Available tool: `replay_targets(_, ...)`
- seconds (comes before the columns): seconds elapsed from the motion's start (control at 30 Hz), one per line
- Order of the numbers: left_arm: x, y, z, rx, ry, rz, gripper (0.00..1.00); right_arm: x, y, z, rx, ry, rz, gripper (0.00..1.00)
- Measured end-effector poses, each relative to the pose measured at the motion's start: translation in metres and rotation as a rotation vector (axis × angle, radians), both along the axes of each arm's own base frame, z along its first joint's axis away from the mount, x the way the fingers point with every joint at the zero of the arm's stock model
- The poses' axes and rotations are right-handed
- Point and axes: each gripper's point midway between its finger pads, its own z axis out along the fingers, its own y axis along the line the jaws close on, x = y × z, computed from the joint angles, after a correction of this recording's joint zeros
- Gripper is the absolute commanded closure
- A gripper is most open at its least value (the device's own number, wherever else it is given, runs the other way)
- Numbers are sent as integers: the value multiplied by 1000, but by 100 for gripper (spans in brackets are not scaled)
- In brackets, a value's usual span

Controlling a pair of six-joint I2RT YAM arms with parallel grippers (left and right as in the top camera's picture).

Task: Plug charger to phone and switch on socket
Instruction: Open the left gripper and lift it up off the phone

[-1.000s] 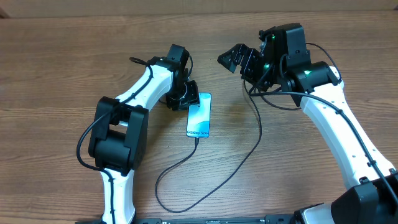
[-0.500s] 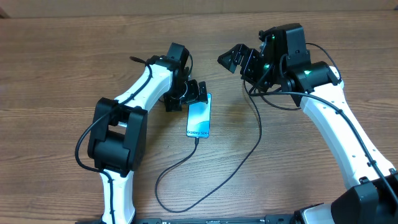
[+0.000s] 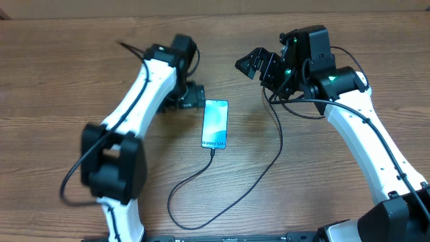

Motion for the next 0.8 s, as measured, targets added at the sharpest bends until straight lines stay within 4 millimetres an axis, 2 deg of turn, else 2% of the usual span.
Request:
replay_targets(0.03,2,3,20,1,-53,-2,0,0,-1,0,-3,-1,-3,0)
replay_targets(0.2,-6,12,84,-6,-211,-11,1,1,-1,-1,-7,-3,-7,0)
replay_targets(0.3,-15,17,114,-20,-283,-7,1,1,-2,-1,-9,-3,-8,0)
replay_targets(0.43,-28,22,144,-38,-356,-4,0,1,-2,-1,-9,-3,-8,0)
replay_targets(0.6,-41,26,163,-52,-399,-2,0,1,-2,-1,-9,-3,-9,0)
replay_targets(0.8,-41,27,164,-52,-401,-2,0,1,-2,-1,-9,-3,-8,0)
